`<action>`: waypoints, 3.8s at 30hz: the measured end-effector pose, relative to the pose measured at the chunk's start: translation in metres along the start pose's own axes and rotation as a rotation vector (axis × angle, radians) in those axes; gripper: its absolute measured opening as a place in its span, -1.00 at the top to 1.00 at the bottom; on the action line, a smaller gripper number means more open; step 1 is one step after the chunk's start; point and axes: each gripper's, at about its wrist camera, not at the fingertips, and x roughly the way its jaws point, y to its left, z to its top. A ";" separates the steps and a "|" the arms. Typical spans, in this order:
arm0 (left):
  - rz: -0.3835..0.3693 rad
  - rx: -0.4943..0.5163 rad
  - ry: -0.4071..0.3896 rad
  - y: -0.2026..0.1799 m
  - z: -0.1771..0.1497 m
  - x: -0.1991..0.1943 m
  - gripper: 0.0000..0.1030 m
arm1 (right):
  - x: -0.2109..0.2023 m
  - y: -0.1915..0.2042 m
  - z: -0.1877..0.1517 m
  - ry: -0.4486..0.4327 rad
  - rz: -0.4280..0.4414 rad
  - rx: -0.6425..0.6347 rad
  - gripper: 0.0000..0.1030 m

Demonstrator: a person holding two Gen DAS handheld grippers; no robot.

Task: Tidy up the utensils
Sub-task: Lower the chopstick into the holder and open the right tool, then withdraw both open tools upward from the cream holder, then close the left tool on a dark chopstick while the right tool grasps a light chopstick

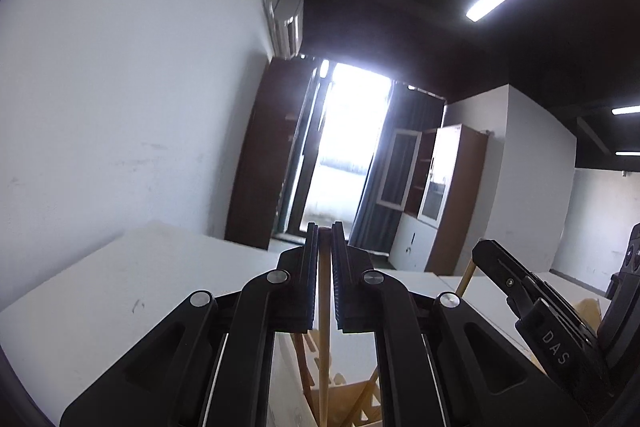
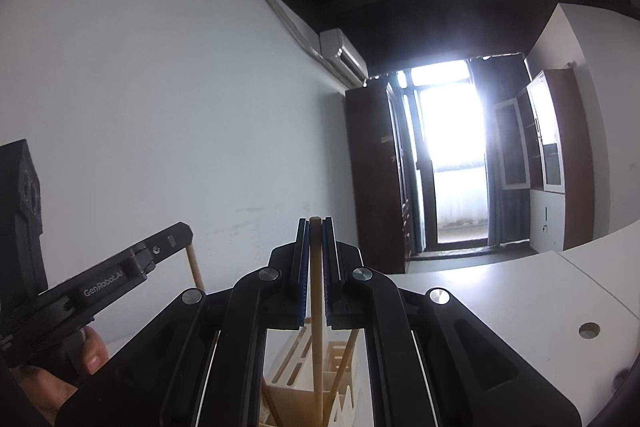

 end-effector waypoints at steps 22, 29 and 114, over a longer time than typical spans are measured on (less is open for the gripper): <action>-0.001 0.055 0.079 0.003 -0.016 0.018 0.88 | 0.017 -0.004 -0.015 0.202 -0.019 -0.027 0.86; 0.004 0.057 0.096 0.004 -0.014 0.019 0.87 | 0.018 -0.009 -0.015 0.211 -0.043 -0.010 0.83; 0.100 0.143 0.643 0.057 -0.160 -0.014 0.07 | 0.013 -0.001 -0.190 0.858 -0.085 -0.014 -0.07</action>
